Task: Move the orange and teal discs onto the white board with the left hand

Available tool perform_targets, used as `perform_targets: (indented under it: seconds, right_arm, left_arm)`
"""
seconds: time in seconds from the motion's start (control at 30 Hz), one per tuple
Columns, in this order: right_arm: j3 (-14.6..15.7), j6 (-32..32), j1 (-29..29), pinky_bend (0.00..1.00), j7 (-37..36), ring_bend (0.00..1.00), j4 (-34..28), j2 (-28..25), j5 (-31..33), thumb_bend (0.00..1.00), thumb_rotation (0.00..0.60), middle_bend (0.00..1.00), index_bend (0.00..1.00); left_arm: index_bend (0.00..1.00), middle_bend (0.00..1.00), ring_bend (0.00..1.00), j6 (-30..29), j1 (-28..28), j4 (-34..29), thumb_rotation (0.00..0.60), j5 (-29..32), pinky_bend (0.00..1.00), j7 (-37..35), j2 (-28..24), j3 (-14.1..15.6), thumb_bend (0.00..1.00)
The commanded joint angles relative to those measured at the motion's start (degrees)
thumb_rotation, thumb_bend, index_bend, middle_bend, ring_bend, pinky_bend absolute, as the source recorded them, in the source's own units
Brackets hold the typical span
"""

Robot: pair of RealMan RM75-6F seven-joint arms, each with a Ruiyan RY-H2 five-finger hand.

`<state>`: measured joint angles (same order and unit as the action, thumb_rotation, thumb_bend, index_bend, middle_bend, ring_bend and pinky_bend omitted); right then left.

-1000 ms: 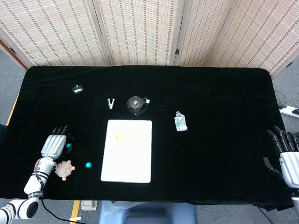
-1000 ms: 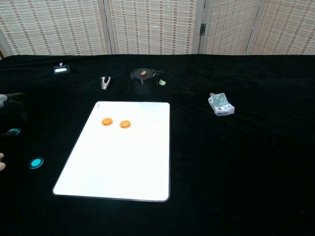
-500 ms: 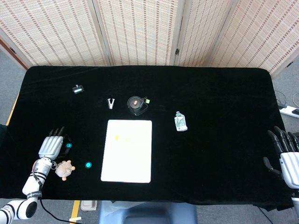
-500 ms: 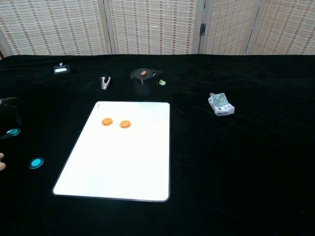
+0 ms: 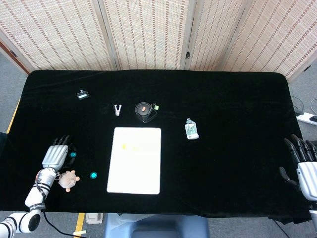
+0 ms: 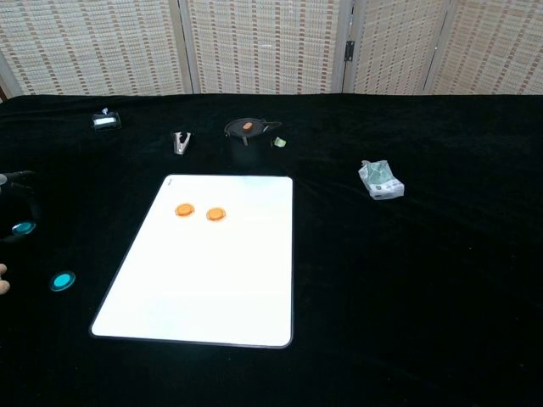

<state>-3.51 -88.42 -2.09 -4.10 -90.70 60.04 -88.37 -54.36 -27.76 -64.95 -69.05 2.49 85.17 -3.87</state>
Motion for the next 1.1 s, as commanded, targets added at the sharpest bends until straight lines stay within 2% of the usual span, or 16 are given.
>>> perform_targets:
  seconds: [0.03, 0.23, 0.47, 0.77, 1.1]
  right_arm:
    - [-0.01, 0.01, 0.02, 0.0, -0.03, 0.0, 0.01, 0.02, 0.06, 0.43, 0.6, 0.0, 0.0]
    - [-0.01, 0.02, 0.08, 0.0, 0.0, 0.0, -0.01, 0.01, 0.2, 0.43, 0.6, 0.0, 0.0]
    - [-0.07, -0.12, 0.08, 0.0, 0.2, 0.0, -0.17, -0.04, 0.12, 0.43, 0.6, 0.0, 0.0]
    - [-0.02, -0.37, 0.35, 0.0, 0.25, 0.0, -0.2, -0.17, 0.22, 0.43, 0.6, 0.0, 0.0]
    - [-0.01, -0.02, 0.29, 0.0, -0.12, 0.0, 0.15, -0.07, 0.41, 0.43, 0.6, 0.0, 0.0]
  left_arm:
    - [0.44, 0.06, 0.0, 0.4, -0.07, 0.35, 0.6, 0.11, 0.0, 0.21, 0.16, -0.11, 0.44]
    - [0.5, 0.06, 0.0, 0.11, 0.09, 0.8, 0.6, -0.2, 0.0, 0.01, 0.38, -0.52, 0.44]
    - [0.52, 0.08, 0.0, -0.37, -0.06, -0.94, 0.6, -1.24, 0.0, 0.05, -0.65, -0.85, 0.44]
    - [0.51, 0.08, 0.0, -3.31, -1.63, -11.17, 0.6, -7.38, 0.0, 1.77, -4.36, -0.54, 0.44]
    - [0.51, 0.08, 0.0, -2.37, -5.2, -19.17, 0.6, -12.7, 0.0, 7.56, -4.1, 0.66, 0.44]
